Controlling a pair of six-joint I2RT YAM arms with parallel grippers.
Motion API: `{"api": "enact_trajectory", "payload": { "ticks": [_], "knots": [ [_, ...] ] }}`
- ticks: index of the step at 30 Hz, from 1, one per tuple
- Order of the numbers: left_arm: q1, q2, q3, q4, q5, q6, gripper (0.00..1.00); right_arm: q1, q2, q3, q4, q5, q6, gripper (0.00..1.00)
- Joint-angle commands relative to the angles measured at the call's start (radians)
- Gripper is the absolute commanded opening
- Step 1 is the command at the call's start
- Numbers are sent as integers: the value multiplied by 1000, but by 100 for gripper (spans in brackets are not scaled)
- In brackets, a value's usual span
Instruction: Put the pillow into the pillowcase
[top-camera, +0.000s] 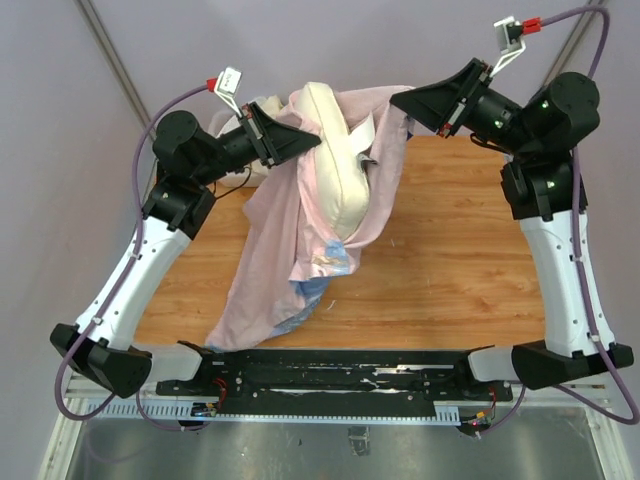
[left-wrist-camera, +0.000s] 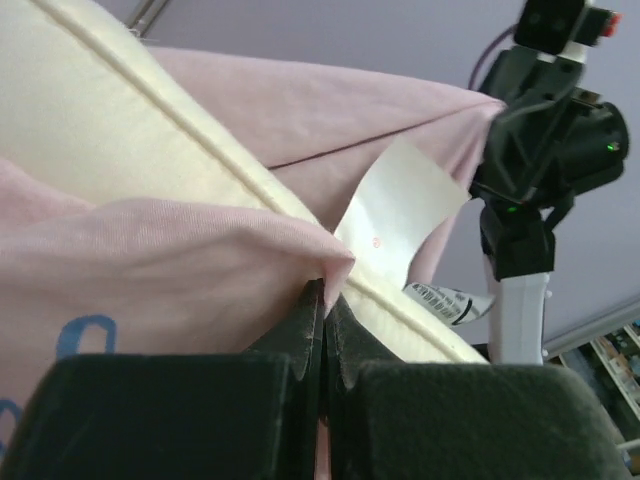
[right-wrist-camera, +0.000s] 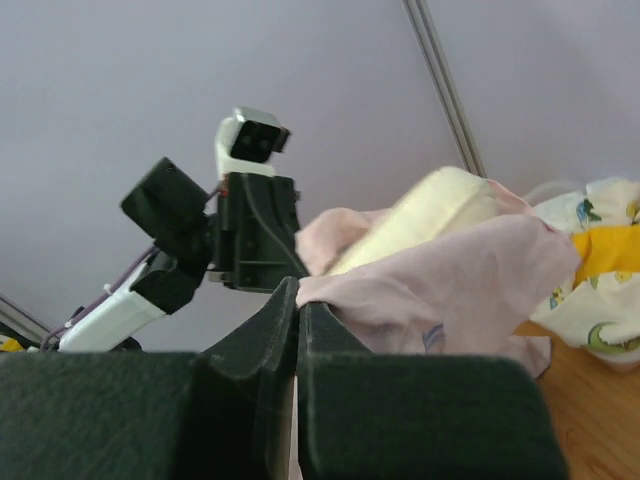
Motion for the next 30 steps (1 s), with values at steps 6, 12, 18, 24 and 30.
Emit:
{"api": "enact_trajectory", "payload": {
  "ticks": [6,12,18,24,30],
  "knots": [
    [35,43,75,47,28,-42,0,-15,-122,-133,117,19,-16,1],
    [35,82,362,4,37,-66,0,-15,-108,-335,150,41,-20,1],
    [35,101,419,-24,34,-51,0,-15,-74,-298,131,45,-20,1],
    [36,54,174,51,18,-51,0,-15,-60,-54,49,33,-54,1],
    [36,52,-24,133,25,-72,0,-16,-95,31,65,26,-44,1]
  ]
}}
